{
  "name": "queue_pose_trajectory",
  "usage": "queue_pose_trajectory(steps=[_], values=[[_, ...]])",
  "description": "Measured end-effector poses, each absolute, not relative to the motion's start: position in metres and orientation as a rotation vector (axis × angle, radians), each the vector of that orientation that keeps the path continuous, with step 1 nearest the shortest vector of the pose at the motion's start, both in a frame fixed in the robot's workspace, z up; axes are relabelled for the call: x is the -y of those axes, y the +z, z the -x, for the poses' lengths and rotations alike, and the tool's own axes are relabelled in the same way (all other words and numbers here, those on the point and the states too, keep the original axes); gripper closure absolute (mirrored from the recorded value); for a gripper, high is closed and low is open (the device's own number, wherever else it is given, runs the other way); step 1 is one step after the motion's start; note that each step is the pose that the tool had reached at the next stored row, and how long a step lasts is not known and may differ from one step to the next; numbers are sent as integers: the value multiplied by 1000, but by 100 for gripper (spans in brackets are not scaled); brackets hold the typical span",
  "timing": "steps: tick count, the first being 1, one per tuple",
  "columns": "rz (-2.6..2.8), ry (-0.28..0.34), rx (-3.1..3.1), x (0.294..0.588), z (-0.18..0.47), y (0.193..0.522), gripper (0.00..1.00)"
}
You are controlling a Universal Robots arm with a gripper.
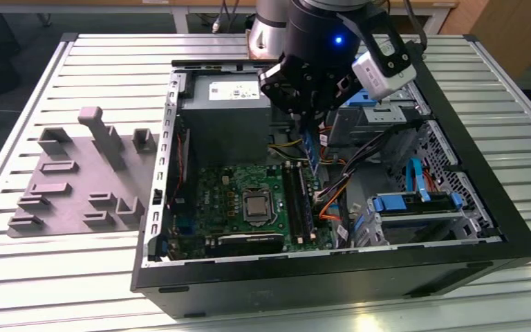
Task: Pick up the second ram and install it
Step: 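Insert the second ram into the second slot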
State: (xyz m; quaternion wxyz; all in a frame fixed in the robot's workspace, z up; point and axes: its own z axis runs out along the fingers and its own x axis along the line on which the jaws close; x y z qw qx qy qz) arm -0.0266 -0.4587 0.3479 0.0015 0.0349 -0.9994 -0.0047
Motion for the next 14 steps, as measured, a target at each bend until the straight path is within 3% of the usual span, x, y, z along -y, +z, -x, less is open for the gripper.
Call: queue_pose_trajectory(steps=[14], values=[[-67,-15,3138,459,26,333,86]])
